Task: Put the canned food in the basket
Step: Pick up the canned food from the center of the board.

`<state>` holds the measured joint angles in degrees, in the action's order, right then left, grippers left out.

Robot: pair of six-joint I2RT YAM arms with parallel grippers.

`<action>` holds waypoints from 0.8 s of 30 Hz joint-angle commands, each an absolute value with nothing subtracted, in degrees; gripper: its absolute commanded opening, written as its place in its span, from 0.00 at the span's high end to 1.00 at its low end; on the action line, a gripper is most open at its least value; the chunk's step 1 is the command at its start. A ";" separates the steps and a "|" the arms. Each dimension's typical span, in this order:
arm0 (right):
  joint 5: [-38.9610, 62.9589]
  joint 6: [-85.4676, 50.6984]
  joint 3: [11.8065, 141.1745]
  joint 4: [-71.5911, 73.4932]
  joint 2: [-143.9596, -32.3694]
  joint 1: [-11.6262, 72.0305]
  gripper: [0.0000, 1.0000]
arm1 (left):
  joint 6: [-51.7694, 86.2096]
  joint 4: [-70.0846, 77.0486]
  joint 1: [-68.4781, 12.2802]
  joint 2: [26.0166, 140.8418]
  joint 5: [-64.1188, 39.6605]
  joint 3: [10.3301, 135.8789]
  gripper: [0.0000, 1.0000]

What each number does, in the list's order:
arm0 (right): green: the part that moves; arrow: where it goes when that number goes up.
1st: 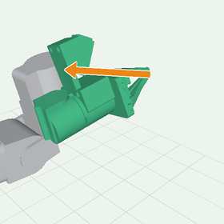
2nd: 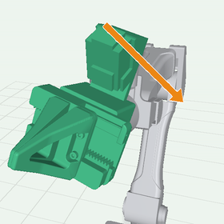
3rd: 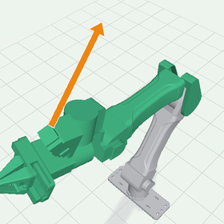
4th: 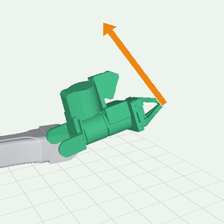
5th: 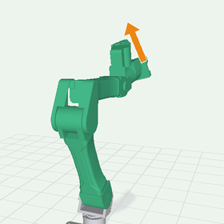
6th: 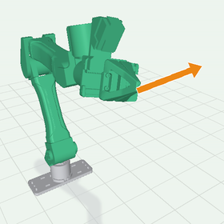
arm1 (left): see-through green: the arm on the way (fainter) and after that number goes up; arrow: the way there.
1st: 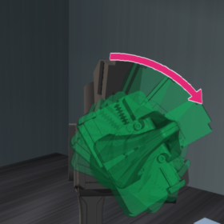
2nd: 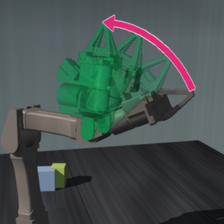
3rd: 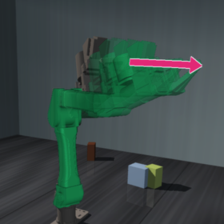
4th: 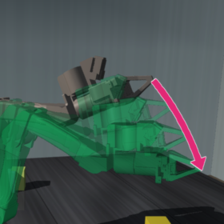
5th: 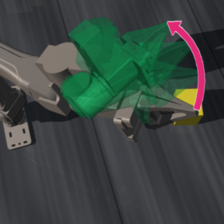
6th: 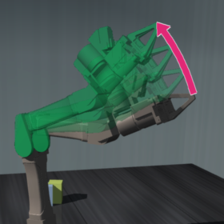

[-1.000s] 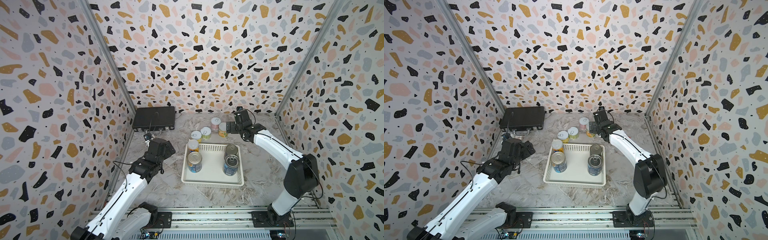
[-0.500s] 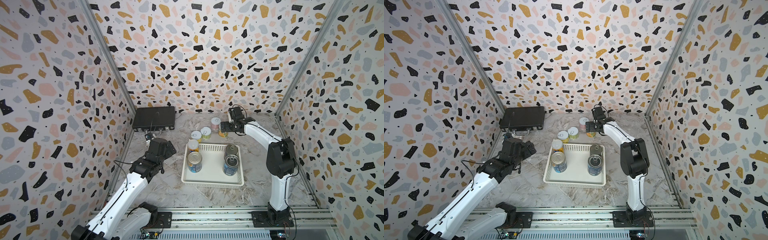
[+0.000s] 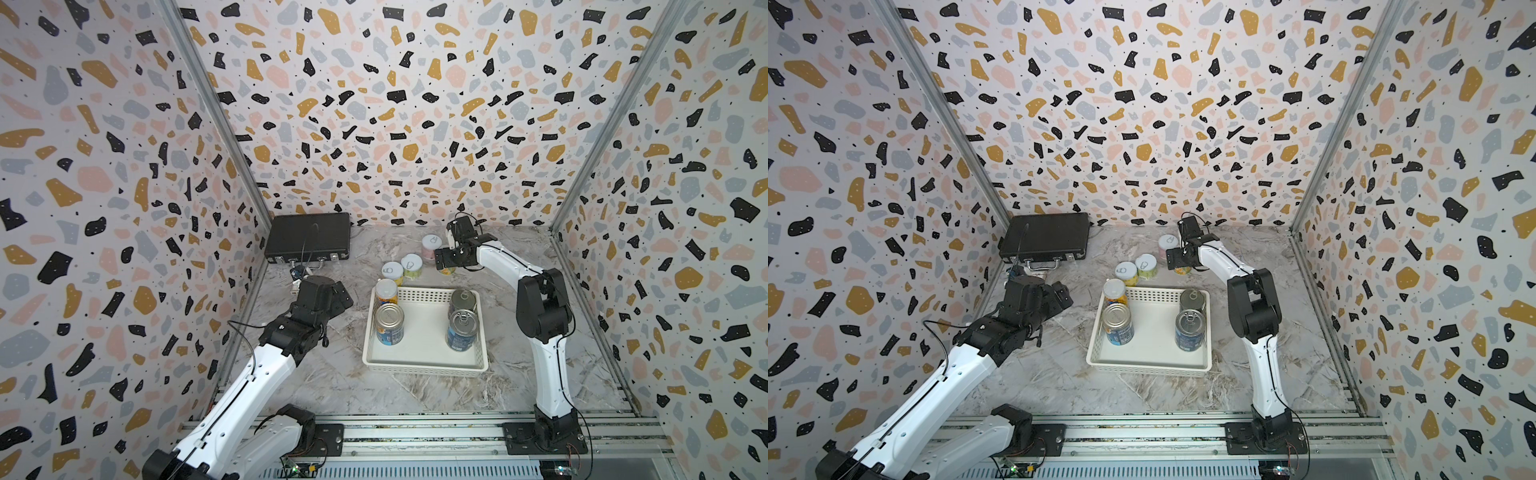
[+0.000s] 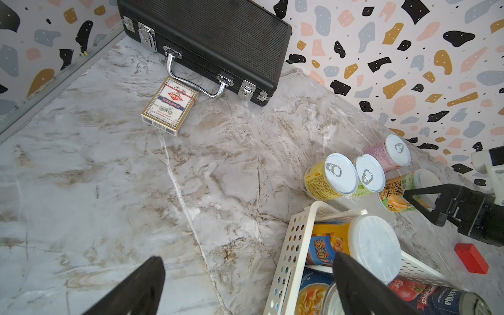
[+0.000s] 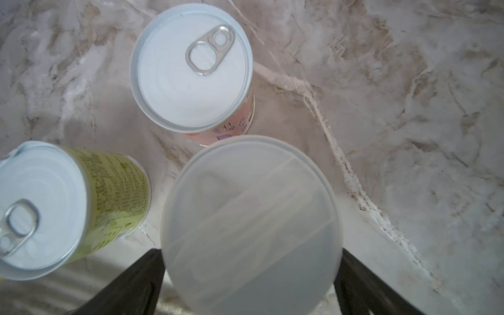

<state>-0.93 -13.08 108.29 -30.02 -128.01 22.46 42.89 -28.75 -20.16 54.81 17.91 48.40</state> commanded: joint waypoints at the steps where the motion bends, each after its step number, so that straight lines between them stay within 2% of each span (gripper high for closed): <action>1: -1.72 -11.69 112.64 -32.31 -128.24 22.59 0.00 | 42.89 -26.98 -19.69 55.19 17.50 49.69 0.00; 5: -2.06 -11.06 114.51 -32.78 -129.67 22.59 0.08 | 42.89 -26.76 -19.58 55.42 17.49 49.57 0.00; 9: -2.28 -10.45 116.42 -34.13 -130.94 22.59 0.26 | 42.89 -26.79 -19.52 55.74 17.14 49.72 0.00; 12: -2.30 -10.19 116.72 -34.27 -131.04 22.60 0.34 | 42.91 -26.81 -19.45 55.81 17.37 49.67 0.00; 18: -1.54 -10.02 116.84 -34.37 -129.85 22.59 0.45 | 42.89 -26.92 -19.41 55.49 17.04 49.78 0.00; 24: -0.64 -10.58 116.83 -34.19 -126.36 22.59 0.50 | 42.96 -26.75 -19.42 55.41 16.79 49.81 0.00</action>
